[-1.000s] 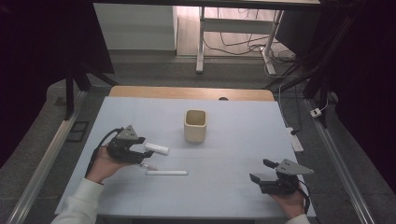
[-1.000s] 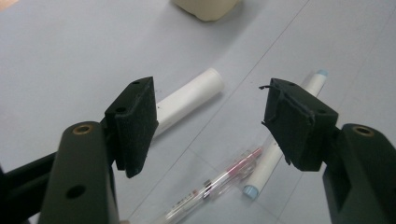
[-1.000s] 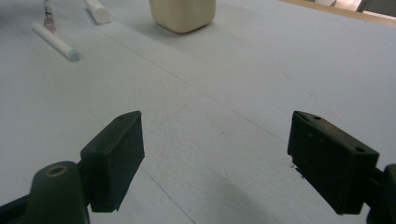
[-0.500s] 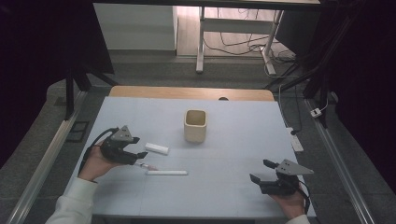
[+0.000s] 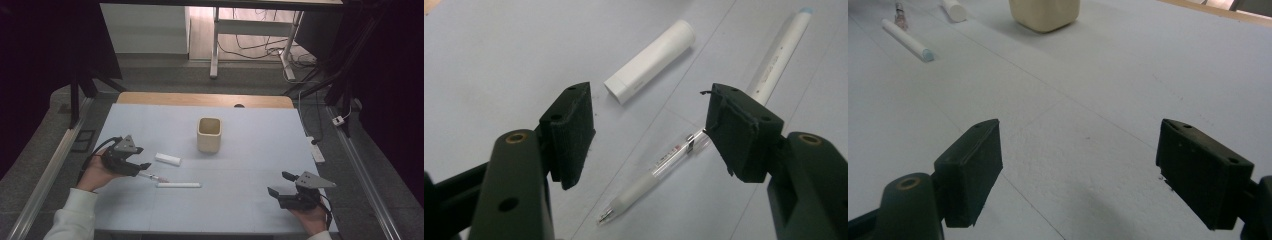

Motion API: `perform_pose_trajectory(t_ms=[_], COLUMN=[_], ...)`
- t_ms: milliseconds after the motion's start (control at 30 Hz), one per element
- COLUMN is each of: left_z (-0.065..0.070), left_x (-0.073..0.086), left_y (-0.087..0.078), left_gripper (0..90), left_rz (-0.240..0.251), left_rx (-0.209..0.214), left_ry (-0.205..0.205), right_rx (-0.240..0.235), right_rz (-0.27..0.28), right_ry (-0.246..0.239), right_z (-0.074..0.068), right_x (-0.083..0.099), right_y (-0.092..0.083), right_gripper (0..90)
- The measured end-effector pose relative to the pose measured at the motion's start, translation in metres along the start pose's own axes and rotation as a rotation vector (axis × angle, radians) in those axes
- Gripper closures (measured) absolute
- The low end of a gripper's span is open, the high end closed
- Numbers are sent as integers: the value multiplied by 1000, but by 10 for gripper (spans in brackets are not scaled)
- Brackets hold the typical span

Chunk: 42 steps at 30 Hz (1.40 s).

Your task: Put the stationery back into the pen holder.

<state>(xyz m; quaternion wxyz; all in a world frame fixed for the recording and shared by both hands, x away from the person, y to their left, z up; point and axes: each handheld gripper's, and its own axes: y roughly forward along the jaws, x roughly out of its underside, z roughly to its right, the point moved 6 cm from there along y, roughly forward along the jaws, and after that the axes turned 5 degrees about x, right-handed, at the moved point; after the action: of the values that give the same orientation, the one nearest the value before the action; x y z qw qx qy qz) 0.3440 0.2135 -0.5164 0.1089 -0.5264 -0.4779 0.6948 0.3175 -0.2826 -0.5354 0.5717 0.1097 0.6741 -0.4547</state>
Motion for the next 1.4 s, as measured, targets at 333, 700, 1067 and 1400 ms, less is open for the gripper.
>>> perform_pose_trajectory(t_ms=[333, 700, 1067, 1400], left_z=[-16, -15, -12, -13], left_x=[11, 22, 26, 28], left_y=[-4, 19, 38, 43], left_gripper=[397, 412, 471, 634], left_rz=[-96, -288, -384, -454], left_rx=[-17, 82, 132, 174], left_ry=[25, 149, 251, 323], right_rx=[3, 4, 9, 4], right_rz=[-1, -7, -9, -12], right_ry=[1, -4, -5, -4], right_z=[-1, -2, -1, -2], right_x=[0, 0, 1, 2], right_y=[0, -1, -1, 0], right_gripper=[186, 186, 186, 186])
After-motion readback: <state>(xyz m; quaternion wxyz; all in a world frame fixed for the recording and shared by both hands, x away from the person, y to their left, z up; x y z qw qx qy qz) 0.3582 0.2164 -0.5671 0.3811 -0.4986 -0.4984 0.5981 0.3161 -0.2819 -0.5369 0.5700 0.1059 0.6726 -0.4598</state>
